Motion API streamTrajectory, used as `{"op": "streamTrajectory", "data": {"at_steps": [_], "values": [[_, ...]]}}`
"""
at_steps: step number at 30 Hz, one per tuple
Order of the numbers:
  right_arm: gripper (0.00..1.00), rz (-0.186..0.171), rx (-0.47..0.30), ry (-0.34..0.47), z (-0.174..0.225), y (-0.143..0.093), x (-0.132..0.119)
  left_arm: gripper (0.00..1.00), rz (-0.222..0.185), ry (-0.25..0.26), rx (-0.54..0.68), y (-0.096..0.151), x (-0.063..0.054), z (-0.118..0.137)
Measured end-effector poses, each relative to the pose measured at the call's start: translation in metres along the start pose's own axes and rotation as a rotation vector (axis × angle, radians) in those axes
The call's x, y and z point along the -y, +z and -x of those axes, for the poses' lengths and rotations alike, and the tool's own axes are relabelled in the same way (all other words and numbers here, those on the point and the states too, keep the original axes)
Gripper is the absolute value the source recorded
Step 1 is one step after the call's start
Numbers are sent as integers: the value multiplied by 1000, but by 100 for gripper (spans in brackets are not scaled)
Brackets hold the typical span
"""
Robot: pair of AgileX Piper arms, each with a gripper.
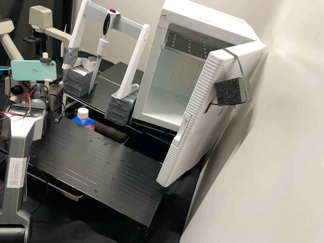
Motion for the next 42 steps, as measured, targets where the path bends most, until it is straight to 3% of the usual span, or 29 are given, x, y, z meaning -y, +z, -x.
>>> {"op": "streamTrajectory", "data": {"at_steps": [14, 18, 30, 36, 42], "values": [[100, -7, -10, -11, 17, 0, 6, 100, 0, 0, 0, 0, 0, 0], [100, 12, -34, -4, 34, -8, 4, 100, 0, 0, 0, 0, 0, 0], [100, 28, -135, 125, 111, -24, -30, 100, 0, 0, 0, 0, 0, 0], [100, 35, -185, 169, 156, -35, -32, 100, 0, 0, 0, 0, 0, 0], [100, 51, -149, 166, 204, -39, -32, 100, 0, 0, 0, 0, 0, 0]]}}
